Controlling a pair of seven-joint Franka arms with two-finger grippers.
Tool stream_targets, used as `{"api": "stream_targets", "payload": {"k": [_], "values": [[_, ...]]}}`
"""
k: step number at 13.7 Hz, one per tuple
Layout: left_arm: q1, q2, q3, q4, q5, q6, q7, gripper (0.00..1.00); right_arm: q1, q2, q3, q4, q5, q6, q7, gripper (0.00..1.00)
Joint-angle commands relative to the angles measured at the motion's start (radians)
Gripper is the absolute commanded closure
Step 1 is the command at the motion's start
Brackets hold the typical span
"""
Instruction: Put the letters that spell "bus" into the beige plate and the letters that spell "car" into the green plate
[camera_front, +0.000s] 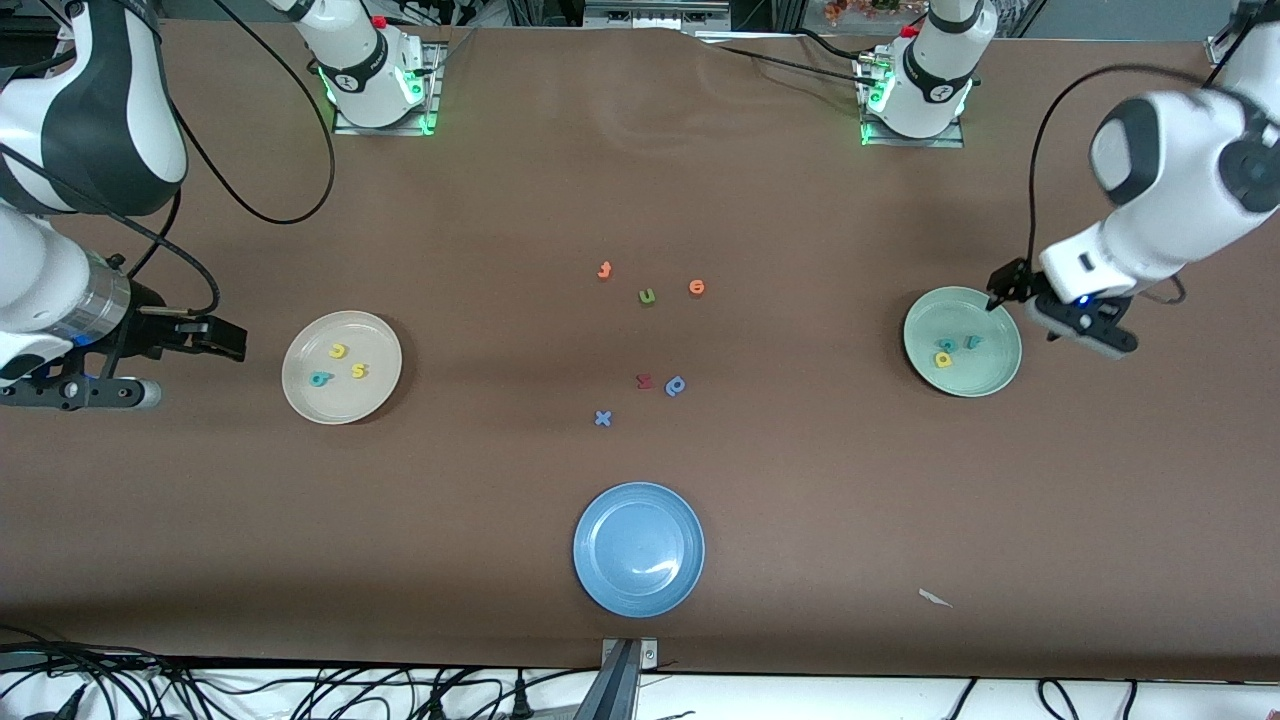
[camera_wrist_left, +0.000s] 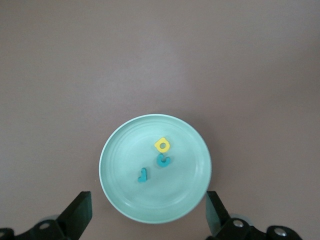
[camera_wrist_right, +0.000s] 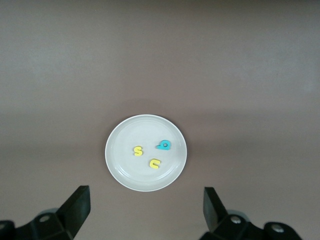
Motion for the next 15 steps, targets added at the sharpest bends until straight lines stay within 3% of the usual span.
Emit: {"api": "stream_targets", "payload": {"k": [1, 4, 7, 10, 13, 15], "values": [[-0.007, -0.09, -0.011, 0.098, 0.079, -0.193, -0.016, 0.0, -0.011, -0.03, 0.006, -0.028, 0.013, 0.001, 0.013, 0.0], [-0.017, -0.088, -0.017, 0.326, 0.116, -0.434, -0.033, 0.0, -0.011, -0.036, 0.008, -0.027, 0.032, -0.019, 0.015, 0.0], [-0.017, -0.09, -0.026, 0.491, 0.117, -0.65, -0.081, 0.0, -0.011, -0.037, 0.009, -0.027, 0.024, -0.034, 0.016, 0.0], [-0.019, -0.088, -0.037, 0.562, 0.116, -0.744, -0.171, 0.0, -0.011, -0.033, 0.009, -0.027, 0.03, -0.025, 0.01, 0.0], [-0.022, -0.068, -0.123, 0.599, 0.116, -0.764, -0.359, 0.0, -0.009, -0.031, 0.009, -0.022, 0.03, -0.025, 0.021, 0.0], [-0.023, -0.018, -0.104, 0.666, 0.108, -0.767, -0.391, 0.0, -0.009, -0.028, 0.009, -0.007, 0.032, -0.029, 0.019, 0.0]]}}
